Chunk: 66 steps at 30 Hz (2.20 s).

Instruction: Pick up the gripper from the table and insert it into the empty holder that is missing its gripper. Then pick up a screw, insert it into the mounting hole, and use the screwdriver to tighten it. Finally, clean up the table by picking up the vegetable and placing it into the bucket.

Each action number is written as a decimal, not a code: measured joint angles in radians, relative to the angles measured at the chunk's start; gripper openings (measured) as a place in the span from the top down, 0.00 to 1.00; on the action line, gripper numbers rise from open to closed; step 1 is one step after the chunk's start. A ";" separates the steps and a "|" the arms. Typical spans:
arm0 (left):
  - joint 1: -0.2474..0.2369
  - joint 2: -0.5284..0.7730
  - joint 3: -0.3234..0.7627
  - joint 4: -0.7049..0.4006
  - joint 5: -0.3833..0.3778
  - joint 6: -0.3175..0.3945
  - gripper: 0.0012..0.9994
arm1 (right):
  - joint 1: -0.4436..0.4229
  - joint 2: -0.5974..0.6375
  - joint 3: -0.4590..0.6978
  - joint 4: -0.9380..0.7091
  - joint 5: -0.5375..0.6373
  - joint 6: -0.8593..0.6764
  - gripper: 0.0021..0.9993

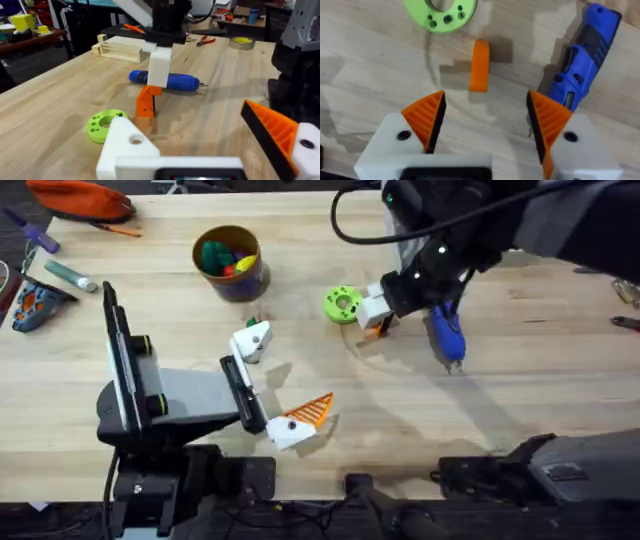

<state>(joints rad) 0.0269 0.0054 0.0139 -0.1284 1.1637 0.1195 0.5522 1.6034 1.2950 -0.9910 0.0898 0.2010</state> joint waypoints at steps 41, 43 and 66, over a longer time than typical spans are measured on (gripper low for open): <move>0.000 0.000 0.000 0.000 0.000 0.000 0.01 | -0.023 0.171 0.058 0.028 -0.078 -0.052 0.56; 0.000 0.000 0.000 0.000 0.000 0.000 0.01 | -0.023 0.171 0.058 0.031 -0.076 -0.052 0.58; 0.000 0.000 0.000 0.000 0.000 0.000 0.01 | -0.023 0.171 0.058 0.035 -0.068 -0.052 0.89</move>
<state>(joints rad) 0.0269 0.0052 0.0139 -0.1284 1.1637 0.1192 0.5289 1.7741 1.3529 -0.9562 0.0219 0.1490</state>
